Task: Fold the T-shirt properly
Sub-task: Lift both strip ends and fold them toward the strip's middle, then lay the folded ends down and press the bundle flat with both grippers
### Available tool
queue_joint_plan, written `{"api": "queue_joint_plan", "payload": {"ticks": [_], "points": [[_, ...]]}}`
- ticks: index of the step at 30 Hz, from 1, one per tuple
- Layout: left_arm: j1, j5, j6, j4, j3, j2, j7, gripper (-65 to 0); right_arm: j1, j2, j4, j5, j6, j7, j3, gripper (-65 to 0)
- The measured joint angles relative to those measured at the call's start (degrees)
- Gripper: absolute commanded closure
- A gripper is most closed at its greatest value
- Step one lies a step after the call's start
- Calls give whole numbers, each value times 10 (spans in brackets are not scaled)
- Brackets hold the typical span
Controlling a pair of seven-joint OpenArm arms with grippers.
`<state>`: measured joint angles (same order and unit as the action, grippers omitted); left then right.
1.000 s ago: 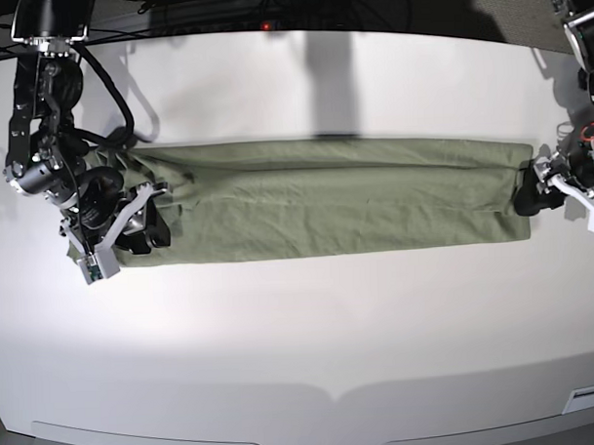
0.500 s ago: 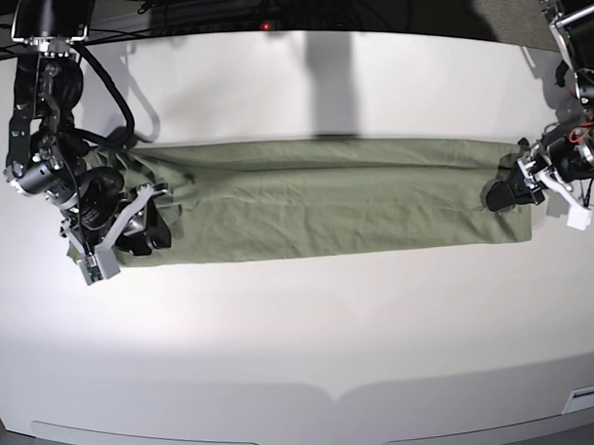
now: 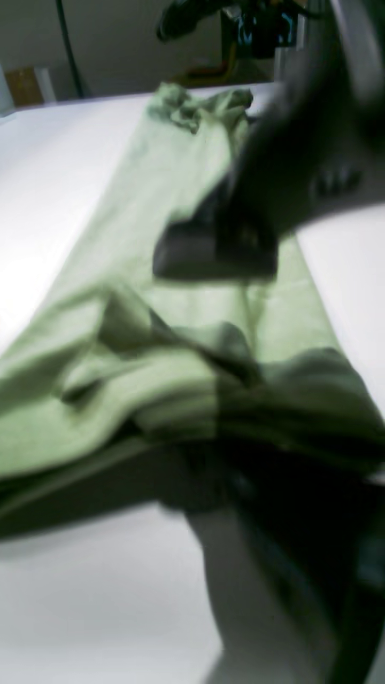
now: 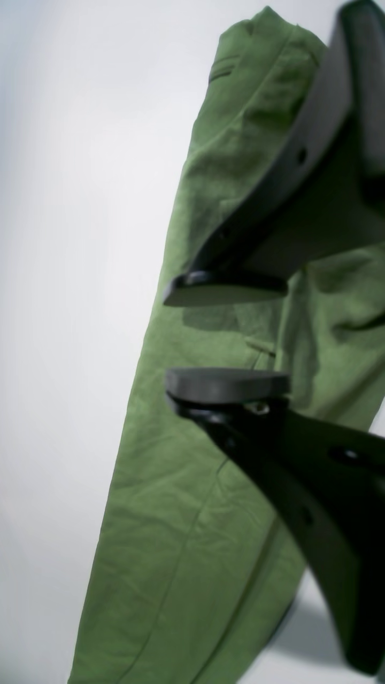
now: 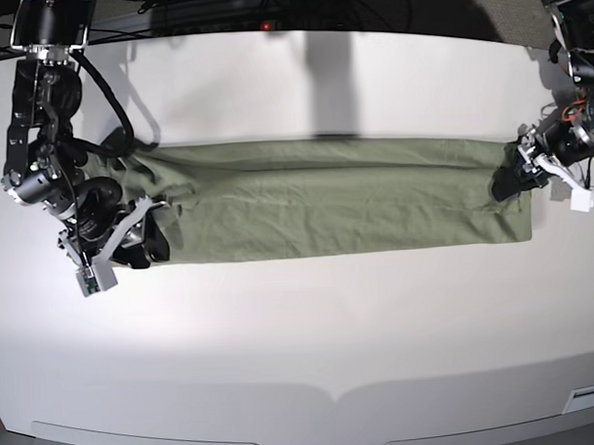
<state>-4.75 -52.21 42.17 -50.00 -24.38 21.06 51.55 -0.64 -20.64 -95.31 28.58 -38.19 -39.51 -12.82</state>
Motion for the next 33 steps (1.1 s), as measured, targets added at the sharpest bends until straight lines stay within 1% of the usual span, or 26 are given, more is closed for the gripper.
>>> {"api": "queue_joint_plan", "payload": {"ticks": [1, 2, 5, 8, 10, 12, 17, 20, 23, 25, 29, 33], "points": [[0, 7, -2, 1, 0, 0, 0, -69, 0, 0, 0, 1, 0, 0, 0, -199], [0, 21, -1, 0, 1, 1, 3, 0, 0, 0, 0, 0, 0, 0, 0, -199], [-3, 0, -4, -1, 1, 5, 20, 0, 0, 0, 0, 0, 0, 0, 0, -199], [-13, -41, -17, -9, 1, 10, 65, 0, 0, 0, 0, 1, 0, -1, 0, -199], [-16, -76, -28, -21, 2, 9, 109, 0, 0, 0, 0, 1, 0, -1, 0, -199], [-16, -106, -28, -38, 5, 4, 145, 0, 0, 0, 0, 0, 0, 0, 0, -199], [-32, -110, -26, -92, 5, -10, 144, 0, 7, 3, 0, -1, 0, 11, 0, -199], [-30, -115, -26, -123, 5, -22, 156, 0, 23, 25, 0, -1, 0, 11, 0, -199], [-28, -168, -26, -157, 5, -41, 205, 0, 37, 48, 0, -2, 0, 7, 0, -199], [-29, -194, -26, -182, 5, -58, 223, 0, 43, 61, 0, -4, 0, 6, 0, -199], [-30, -199, -26, -210, 5, -108, 230, 0, 58, 83, 0, -10, 0, 6, 0, -199], [-28, -198, -26, -213, 4, -169, 232, 0, 68, 92, 0, -10, 0, 6, 0, -199]]}}
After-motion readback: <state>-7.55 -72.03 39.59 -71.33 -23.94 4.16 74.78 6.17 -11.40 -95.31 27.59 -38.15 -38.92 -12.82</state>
